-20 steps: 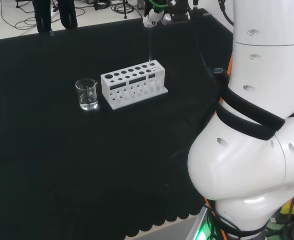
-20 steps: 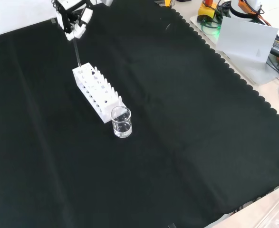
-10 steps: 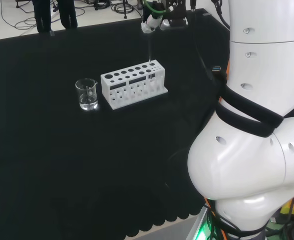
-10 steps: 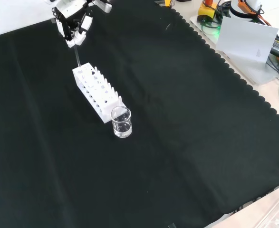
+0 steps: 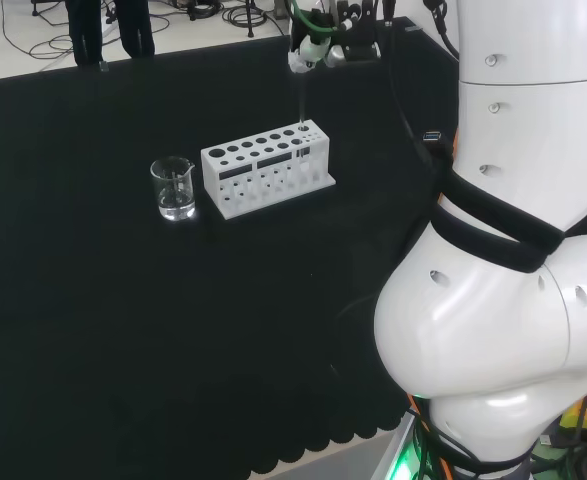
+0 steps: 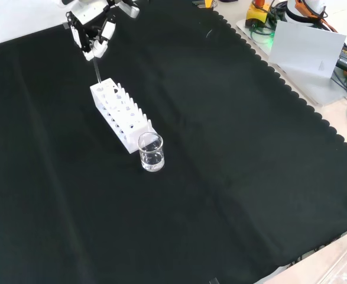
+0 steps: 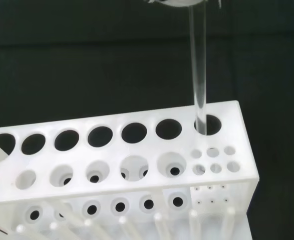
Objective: Put the glass rod back on the white test tube rack.
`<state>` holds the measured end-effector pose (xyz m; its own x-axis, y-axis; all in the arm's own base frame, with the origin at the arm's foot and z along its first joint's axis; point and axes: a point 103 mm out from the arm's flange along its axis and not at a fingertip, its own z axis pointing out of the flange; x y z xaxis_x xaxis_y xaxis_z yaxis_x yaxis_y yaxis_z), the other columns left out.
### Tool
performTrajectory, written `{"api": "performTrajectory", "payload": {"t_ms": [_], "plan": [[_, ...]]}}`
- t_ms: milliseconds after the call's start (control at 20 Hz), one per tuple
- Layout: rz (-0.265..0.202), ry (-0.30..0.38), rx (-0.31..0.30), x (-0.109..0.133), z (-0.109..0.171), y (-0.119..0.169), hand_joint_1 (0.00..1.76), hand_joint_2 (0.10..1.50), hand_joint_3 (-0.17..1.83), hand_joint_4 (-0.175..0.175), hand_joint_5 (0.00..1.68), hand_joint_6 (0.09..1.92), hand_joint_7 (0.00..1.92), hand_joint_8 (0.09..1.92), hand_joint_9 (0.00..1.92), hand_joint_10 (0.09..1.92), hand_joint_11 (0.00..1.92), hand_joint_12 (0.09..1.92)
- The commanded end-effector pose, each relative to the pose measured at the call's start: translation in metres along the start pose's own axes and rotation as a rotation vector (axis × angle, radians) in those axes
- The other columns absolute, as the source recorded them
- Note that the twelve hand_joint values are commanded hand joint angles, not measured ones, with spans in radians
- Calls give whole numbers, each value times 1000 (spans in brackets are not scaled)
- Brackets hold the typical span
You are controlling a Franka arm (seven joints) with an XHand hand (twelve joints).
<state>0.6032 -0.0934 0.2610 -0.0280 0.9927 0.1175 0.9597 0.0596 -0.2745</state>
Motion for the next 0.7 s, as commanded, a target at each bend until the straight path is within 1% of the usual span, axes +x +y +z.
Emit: {"api": "performTrajectory", "payload": {"t_ms": [50,100,150,200,250,300,400,450,600,700], "plan": [[-12,14,26,3,2,3,1232,1037,-175,-175,1407,292,1517,939,1794,583,1799,751],[-17,15,42,4,2,3,1230,1039,-175,-175,1401,303,1503,944,1803,577,1808,758],[-24,15,49,4,1,3,1261,1051,-175,-175,1391,240,1414,907,1806,573,1809,776],[-30,13,54,4,1,3,1286,1055,-175,-175,1382,198,1370,817,1815,574,1817,795],[-34,14,62,3,1,3,1302,1057,-175,-175,1353,223,1360,719,1828,566,1830,810],[-36,14,69,2,1,2,1308,1063,-175,-175,1289,334,1354,657,1842,557,1847,823],[-36,10,77,0,0,1,1305,1084,-175,-160,1168,561,1321,644,1857,551,1874,849],[-38,14,82,-1,0,0,1341,1074,-175,-164,1071,655,1305,612,1858,556,1882,866],[-39,14,90,-4,-1,-2,1386,970,-175,-174,793,859,1070,755,1852,580,1900,903],[-42,15,95,-4,-1,-4,1404,939,-175,-175,658,904,964,807,1850,591,1907,922]]}}
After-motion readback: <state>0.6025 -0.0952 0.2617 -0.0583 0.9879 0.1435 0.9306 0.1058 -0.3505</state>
